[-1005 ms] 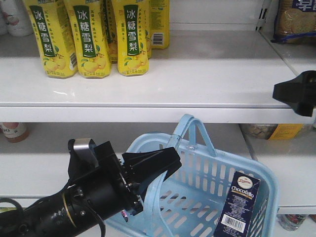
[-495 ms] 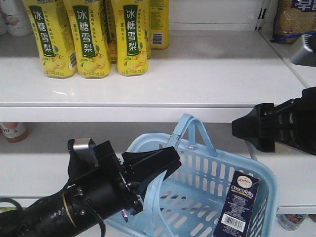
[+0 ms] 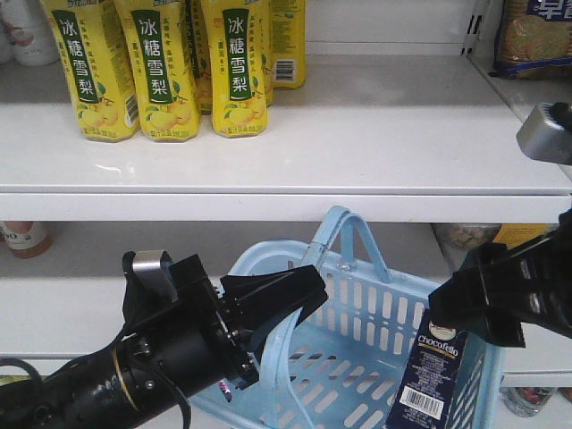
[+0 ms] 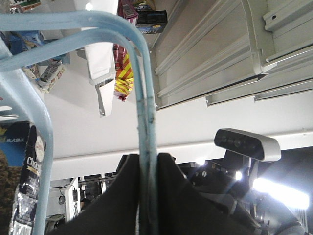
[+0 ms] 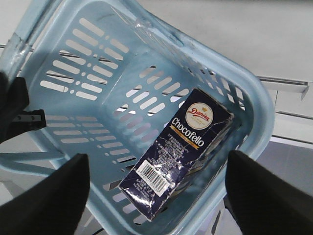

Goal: Left arm holds basket, right arm returns cookies
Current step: 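Move the open right gripper down over the cookie box in the basket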

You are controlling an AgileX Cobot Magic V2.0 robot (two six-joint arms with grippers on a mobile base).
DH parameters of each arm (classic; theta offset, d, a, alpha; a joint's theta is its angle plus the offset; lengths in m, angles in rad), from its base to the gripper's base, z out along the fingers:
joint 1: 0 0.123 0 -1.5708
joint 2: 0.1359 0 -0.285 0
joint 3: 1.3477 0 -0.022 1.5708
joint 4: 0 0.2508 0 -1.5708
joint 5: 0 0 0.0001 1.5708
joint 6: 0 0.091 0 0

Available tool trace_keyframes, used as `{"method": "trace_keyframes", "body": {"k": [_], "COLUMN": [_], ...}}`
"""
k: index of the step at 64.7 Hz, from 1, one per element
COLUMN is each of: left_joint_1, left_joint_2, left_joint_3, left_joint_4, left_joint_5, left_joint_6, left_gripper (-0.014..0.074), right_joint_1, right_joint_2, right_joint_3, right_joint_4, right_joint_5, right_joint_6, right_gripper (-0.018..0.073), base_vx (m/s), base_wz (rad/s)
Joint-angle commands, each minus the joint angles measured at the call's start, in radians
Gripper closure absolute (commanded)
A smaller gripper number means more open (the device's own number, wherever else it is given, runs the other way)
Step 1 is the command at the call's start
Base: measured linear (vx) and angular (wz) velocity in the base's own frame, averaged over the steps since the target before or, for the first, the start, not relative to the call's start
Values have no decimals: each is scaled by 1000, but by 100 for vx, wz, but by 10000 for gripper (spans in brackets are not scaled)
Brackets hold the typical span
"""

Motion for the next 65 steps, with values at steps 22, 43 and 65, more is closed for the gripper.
{"method": "trace_keyframes", "body": {"k": [22, 43, 65], "left_joint_1": [29, 29, 29], "left_joint_2": [-39, -39, -39], "left_joint_3": [-39, -39, -39], "left_joint_4": [-227, -227, -227], "left_joint_5": [-234, -234, -234], "left_joint_6": [27, 27, 27], "left_gripper": [596, 596, 596], "right_joint_1": [1, 1, 1], "right_joint_2": [76, 158, 189], "right_joint_3": [-31, -31, -31], "right_joint_4": [51, 106, 162], "right_joint_5": [28, 28, 28], "right_joint_6": [183, 233, 247], "right_gripper": [24, 24, 24], "base_vx": [0, 0, 0], "base_wz": [0, 0, 0]}}
